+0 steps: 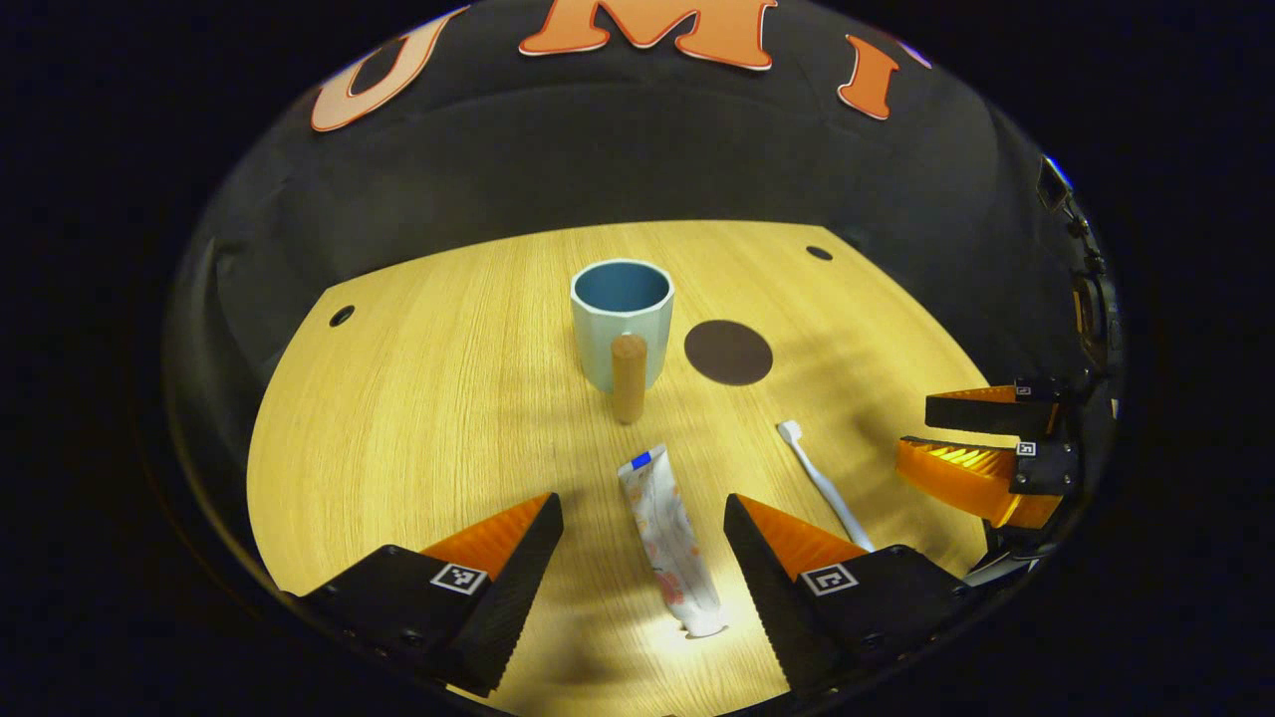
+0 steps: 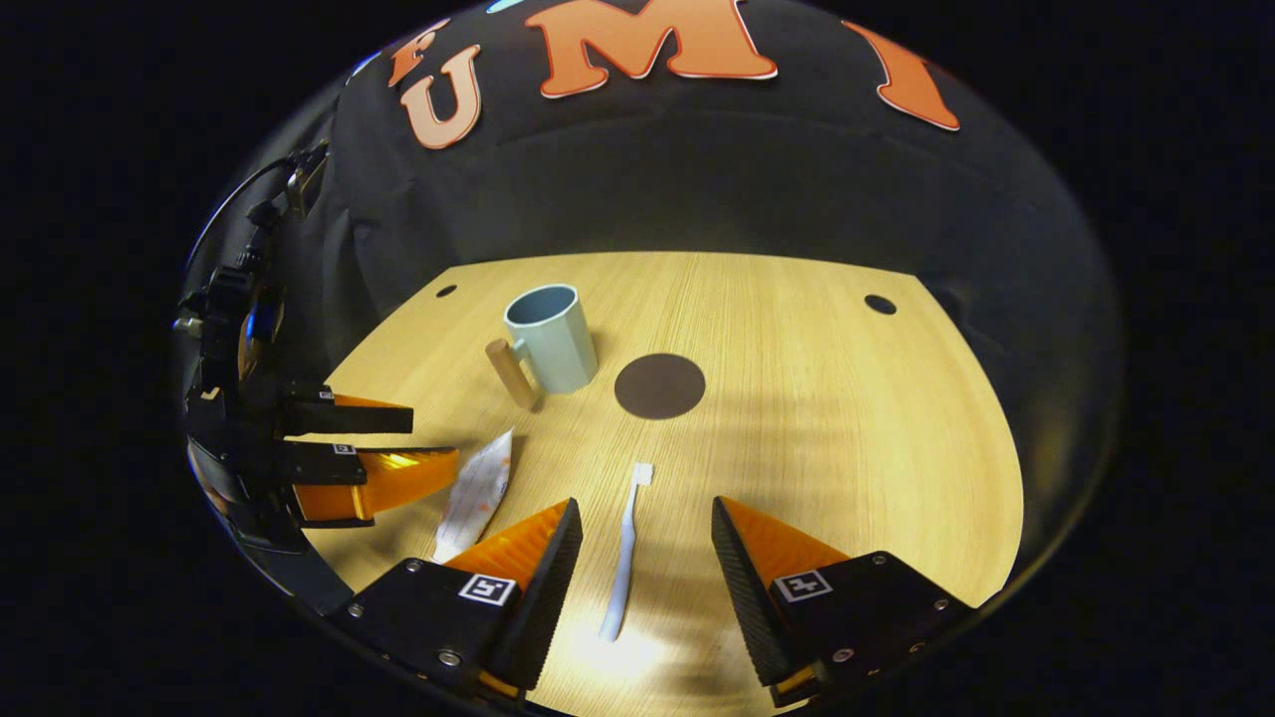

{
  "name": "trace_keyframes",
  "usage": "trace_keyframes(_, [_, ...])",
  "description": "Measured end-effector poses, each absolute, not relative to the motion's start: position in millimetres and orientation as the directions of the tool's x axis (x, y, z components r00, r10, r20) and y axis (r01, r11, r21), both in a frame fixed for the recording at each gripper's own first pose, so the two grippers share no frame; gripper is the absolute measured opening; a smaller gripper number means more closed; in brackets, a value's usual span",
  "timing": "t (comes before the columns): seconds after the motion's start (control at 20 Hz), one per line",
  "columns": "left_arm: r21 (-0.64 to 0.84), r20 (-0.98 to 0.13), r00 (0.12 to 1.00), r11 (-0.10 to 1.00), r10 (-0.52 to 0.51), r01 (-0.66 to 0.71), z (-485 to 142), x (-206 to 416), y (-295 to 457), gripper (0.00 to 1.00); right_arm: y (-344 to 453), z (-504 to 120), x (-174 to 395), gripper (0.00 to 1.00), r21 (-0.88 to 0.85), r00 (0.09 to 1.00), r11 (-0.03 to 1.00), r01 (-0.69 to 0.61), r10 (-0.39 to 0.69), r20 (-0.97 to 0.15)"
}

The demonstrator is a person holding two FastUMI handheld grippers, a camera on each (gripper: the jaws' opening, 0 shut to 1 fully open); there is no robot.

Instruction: Put the toothbrush and toothpaste on the desktop into the cup, then pick up the cup and place it on the coaster on the desktop.

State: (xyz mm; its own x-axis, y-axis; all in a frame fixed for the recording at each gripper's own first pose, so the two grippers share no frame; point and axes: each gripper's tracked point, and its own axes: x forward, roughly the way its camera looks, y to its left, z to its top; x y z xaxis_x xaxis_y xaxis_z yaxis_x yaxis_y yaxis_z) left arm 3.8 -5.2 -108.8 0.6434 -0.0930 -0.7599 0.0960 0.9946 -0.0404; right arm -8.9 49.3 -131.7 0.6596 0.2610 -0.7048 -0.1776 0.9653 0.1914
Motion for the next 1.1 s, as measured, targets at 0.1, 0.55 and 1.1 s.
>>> trace_keyframes(0.1, [-0.068,-0.794,0.599,0.994,-0.104,0.082,-115.3,4.9,-5.7,0.92,51.1,-134.7,-9.8,0.75,0.193,0.619,0.964,-0.182,0.265,-0.739])
trace_keyframes(0.55, [-0.091,-0.901,0.425,0.996,-0.090,0.017,-148.3,-6.2,-12.5,0.88,56.9,-145.2,-15.0,0.49,0.181,0.478,0.963,-0.200,0.257,-0.840])
trace_keyframes(1.1, [-0.025,-0.905,0.426,0.998,0.003,-0.060,-146.5,-0.2,-2.1,0.50,64.8,-153.3,1.1,0.08,0.214,0.523,0.962,-0.169,0.272,-0.808])
